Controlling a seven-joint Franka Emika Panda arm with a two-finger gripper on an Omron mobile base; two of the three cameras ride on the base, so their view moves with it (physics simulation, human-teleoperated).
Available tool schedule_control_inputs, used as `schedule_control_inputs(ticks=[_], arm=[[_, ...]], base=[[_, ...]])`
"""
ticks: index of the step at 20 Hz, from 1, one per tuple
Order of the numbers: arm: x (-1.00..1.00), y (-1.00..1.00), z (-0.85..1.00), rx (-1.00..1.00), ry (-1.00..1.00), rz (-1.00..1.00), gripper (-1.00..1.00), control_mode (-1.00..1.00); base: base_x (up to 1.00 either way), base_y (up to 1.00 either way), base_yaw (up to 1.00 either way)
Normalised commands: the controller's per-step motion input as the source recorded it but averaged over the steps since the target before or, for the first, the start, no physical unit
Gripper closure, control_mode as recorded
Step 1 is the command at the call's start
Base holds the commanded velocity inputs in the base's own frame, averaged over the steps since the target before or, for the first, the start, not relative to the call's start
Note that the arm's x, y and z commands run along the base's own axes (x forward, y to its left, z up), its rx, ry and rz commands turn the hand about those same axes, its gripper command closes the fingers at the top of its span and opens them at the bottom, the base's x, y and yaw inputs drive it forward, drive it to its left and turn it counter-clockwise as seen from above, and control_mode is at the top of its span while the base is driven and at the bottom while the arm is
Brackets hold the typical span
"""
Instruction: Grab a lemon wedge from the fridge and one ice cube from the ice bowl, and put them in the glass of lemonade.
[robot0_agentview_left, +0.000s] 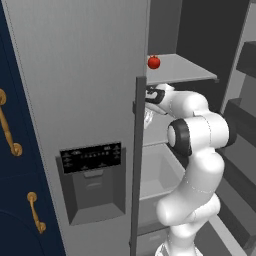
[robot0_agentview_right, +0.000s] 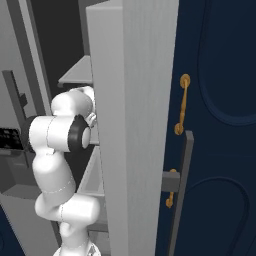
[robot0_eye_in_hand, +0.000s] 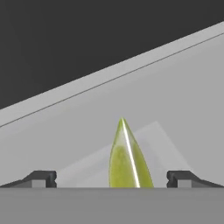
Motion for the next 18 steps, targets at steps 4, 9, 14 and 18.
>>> schedule_control_inputs(ticks=[4,9,14,18], arm=[[0.0,0.06,-0.15,0.0,0.0,0.0,1.0,-1.0],[-0.04,0.01,-0.04,0.0,0.01,0.0,1.0,-1.0],[-0.36,-0.08,0.0,0.0,0.0,-0.04,1.0,-1.0],[-0.49,-0.2,0.0,0.0,0.0,-0.18,1.0,-1.0]], base=[[0.0,0.0,0.0],[0.0,0.0,0.0],[0.0,0.0,0.0],[0.0,0.0,0.0]])
